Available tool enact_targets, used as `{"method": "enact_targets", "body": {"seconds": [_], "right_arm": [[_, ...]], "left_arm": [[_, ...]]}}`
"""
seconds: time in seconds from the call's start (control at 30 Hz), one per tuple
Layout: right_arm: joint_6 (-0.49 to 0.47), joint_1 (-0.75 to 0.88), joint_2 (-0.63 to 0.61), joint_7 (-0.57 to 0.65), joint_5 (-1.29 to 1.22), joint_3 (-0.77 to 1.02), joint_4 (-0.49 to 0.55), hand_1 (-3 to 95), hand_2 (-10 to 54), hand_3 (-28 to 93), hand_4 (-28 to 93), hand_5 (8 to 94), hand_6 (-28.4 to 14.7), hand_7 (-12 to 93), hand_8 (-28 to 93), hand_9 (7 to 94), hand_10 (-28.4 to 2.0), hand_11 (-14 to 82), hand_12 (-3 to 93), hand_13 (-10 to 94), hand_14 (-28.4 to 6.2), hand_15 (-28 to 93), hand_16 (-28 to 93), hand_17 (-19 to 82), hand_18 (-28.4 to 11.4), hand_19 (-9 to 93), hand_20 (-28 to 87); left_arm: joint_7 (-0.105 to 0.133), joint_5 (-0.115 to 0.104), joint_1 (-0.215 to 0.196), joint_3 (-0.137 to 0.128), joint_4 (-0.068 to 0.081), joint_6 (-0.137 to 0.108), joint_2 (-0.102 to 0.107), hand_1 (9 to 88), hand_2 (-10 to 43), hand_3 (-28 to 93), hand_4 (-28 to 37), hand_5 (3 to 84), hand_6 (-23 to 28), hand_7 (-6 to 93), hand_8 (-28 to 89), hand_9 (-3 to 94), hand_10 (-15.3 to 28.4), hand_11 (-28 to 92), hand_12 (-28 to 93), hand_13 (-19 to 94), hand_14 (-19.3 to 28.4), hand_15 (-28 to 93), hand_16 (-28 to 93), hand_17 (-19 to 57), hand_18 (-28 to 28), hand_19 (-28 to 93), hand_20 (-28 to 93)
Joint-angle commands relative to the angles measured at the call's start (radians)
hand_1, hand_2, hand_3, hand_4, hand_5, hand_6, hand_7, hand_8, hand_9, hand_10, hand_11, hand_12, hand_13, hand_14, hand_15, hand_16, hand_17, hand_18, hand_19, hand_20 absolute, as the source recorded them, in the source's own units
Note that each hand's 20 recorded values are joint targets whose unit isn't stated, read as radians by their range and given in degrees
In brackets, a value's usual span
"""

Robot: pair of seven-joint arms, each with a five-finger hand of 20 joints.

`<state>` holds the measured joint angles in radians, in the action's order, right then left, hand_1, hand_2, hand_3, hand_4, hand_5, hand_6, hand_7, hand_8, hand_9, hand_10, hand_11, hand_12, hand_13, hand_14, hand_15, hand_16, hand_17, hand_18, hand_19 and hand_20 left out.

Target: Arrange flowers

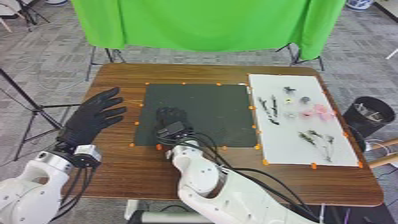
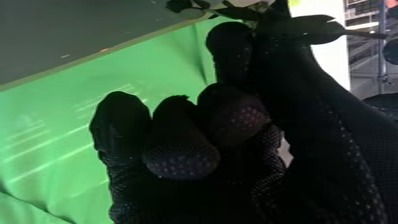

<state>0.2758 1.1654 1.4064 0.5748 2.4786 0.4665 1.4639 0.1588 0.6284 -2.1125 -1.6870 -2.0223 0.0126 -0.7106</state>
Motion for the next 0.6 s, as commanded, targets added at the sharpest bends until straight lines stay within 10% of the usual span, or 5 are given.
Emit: {"method": "enact_targets", "body": {"seconds": [0.03, 0.6], "right_arm": [[-0.075, 0.025, 0.004, 0.003, -0.023, 0.008, 0.001, 40.0, -9.5, 85, -17, 72.1, 1.7, 50, 18, 82.9, -7.2, 61.7, 48.7, 81, -5.6, 80, 36, 48, -21.7, 93, 65], [-0.142, 0.031, -0.009, 0.007, -0.021, 0.023, 0.023, 32.9, -9.5, 82, -24, 72.2, -0.1, 44, 17, 81.0, -8.3, 61.3, 46.0, 80, -5.8, 79, 36, 47, -21.9, 93, 64]], "left_arm": [[-0.018, 0.011, 0.014, 0.008, 0.007, 0.019, -0.009, 24.9, -4.8, 69, -23.6, 27.0, 2.7, 20.0, -11, 22.6, 12.4, 21, 16, 19, 16.3, 30, -1, -9.2, 23.0, 42, 7], [-0.006, 0.002, -0.012, -0.001, -0.001, 0.003, -0.001, 25.0, -4.7, 69, -23.6, 27.0, 2.7, 20.3, -11, 22.6, 12.4, 21, 16, 19, 16.3, 30, -1, -9.2, 23.0, 42, 7]]}}
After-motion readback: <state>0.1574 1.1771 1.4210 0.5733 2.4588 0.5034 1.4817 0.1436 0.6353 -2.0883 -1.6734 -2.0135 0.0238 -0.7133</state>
